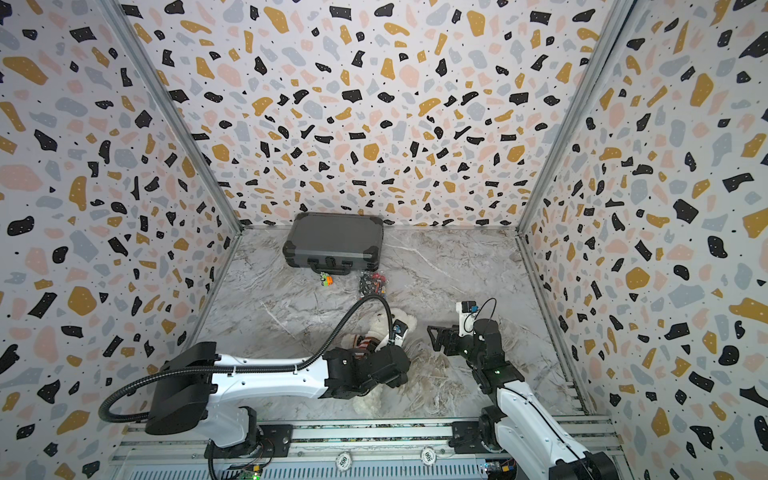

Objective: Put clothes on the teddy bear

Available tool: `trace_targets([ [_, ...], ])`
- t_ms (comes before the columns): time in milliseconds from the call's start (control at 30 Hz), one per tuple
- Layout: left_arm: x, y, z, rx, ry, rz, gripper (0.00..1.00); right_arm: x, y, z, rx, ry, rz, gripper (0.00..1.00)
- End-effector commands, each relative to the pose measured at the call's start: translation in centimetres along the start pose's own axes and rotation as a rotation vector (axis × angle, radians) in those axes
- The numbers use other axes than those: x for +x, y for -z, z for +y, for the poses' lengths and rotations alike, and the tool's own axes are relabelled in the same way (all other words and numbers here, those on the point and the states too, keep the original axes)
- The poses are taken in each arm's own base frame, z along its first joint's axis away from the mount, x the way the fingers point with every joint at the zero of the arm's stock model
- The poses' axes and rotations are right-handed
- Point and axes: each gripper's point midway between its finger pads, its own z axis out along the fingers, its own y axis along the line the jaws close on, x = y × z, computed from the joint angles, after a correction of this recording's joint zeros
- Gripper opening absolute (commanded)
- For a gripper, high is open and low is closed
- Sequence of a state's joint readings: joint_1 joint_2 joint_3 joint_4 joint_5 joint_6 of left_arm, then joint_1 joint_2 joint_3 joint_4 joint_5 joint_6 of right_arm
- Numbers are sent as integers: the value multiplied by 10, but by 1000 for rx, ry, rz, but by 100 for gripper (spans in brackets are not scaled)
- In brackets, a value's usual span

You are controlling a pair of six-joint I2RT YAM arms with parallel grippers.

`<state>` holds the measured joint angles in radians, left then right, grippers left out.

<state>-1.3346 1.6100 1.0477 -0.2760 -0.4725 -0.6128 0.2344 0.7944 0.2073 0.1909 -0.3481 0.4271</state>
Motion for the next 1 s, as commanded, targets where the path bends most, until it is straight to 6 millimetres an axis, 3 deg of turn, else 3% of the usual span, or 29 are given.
trace_targets([
  [0,-2,-4,-5,-45,-46,2,77,-13,5,6,-35,8,-44,95],
  [333,16,-22,-2,-198,-153,77,80,-17,13,-10,-2,-25,-78,95],
  [800,42,-21,21,-567,-478,160,83,-18,13,-12,-8,-28,-84,95],
  [967,46,-25,22,-571,-494,168,67,-18,14,-13,-6,-28,-85,95],
])
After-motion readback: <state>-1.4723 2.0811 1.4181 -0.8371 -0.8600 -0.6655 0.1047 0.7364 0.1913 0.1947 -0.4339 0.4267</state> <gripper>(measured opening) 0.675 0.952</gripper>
